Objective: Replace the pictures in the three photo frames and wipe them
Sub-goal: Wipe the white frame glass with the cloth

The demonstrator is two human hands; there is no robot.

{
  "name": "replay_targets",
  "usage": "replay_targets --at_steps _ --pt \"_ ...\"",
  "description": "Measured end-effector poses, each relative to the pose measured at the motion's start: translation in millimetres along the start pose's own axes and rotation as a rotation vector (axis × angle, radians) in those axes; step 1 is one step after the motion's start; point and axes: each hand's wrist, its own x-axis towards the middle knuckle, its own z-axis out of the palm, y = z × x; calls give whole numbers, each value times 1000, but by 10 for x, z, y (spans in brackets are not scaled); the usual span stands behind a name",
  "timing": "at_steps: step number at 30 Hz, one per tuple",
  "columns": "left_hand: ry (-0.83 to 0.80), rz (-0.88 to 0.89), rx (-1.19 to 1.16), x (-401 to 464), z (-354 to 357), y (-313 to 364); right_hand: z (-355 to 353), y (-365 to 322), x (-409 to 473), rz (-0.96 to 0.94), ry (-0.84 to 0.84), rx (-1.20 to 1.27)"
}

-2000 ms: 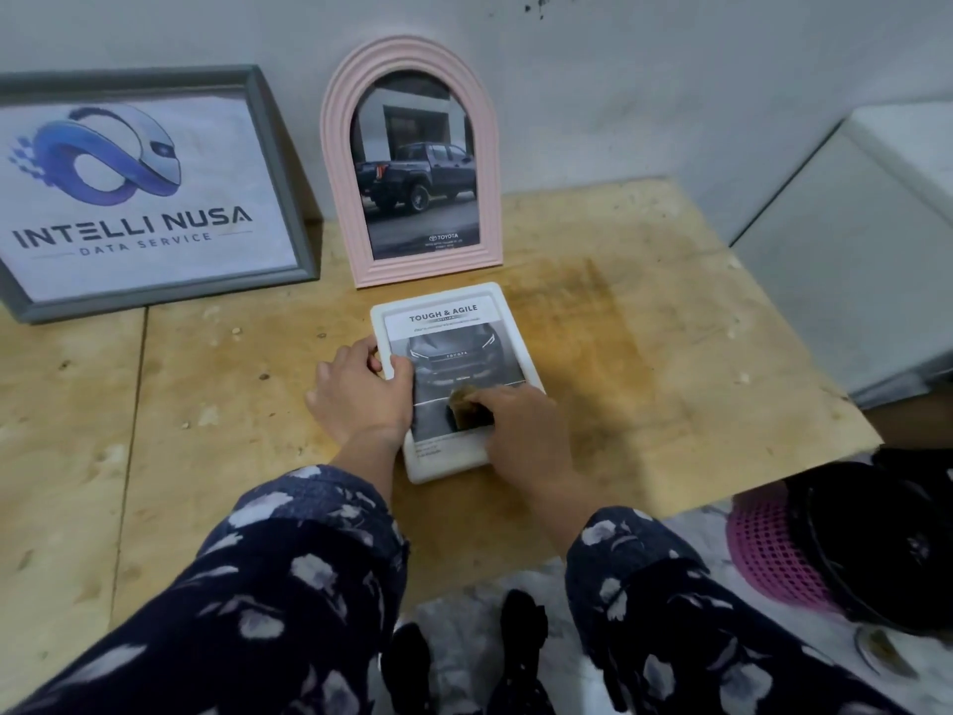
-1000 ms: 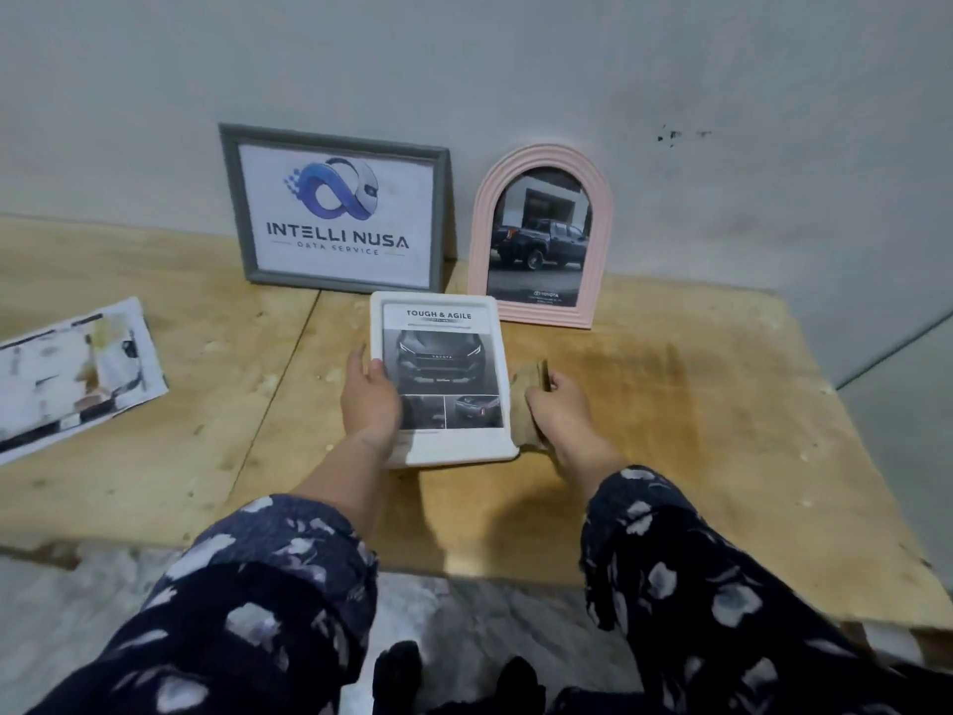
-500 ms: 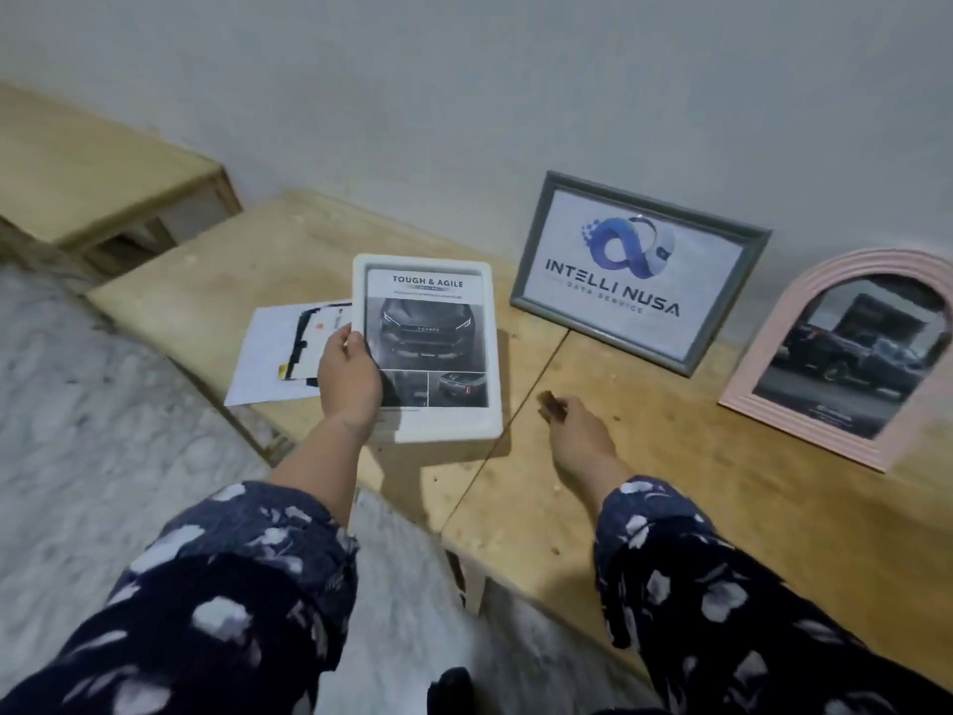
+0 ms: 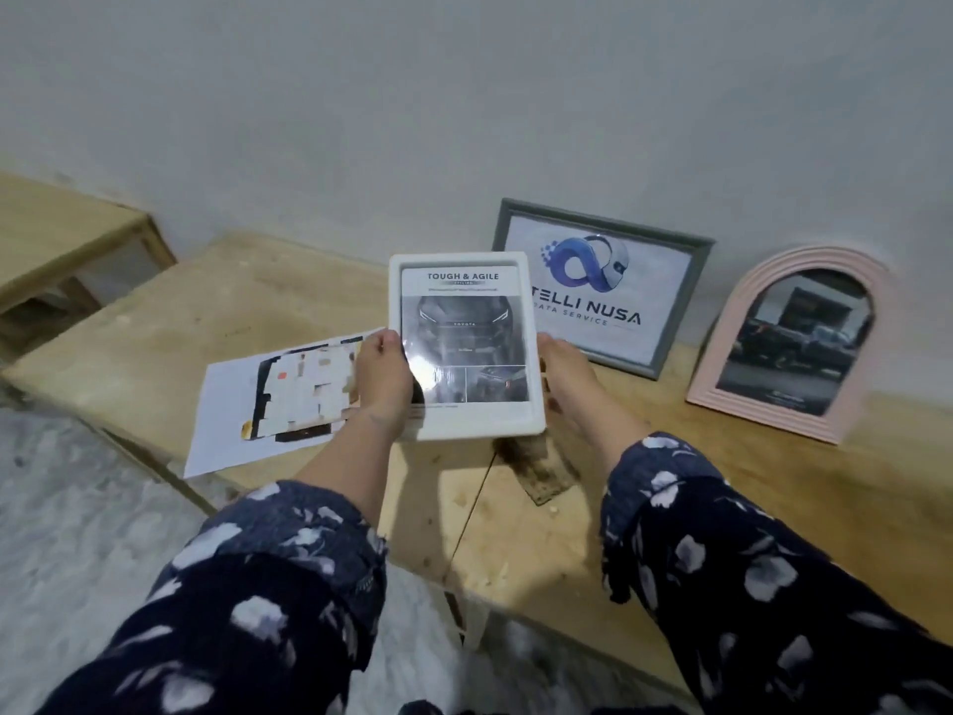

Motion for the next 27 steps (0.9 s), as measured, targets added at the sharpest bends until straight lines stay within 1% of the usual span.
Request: replay_targets --at_steps 3,5,10,12,14,16,20,21,22,23,26,27 --pt "-187 4 -6 -154 491 81 -477 54 -64 -12 105 104" --pt "-308 27 36 -275 773 168 -831 142 -102 -12 186 169" --pt "-686 26 163 -810 1559 422 -1909 332 -368 -41 382 217" --pt "-807 35 194 -1092 1867 527 -2321 402 -499 -47 462 230" --pt "-887 83 248 -1391 2185 645 -2751 492 -599 -58 535 240" --pt "-930 122 295 -1696 2538 740 -3190 552 -718 -74 597 290" --pt "-1014 159 312 -2271 3172 915 -3965 704 -880 -112 699 363" --pt "-1047 143 280 -2471 3393 968 -4230 772 -923 -124 725 368" --pt "-1070 114 242 -2528 3426 999 -4278 778 -933 -135 735 387" --pt "-1107 67 194 -2690 3590 1034 -4486 840 -963 -147 754 407" --pt "-1174 -204 -45 -2944 3920 1051 -4862 1060 -983 -154 784 421" --pt "-1177 -268 -131 -2990 4030 1043 -4951 1142 -976 -154 776 425"
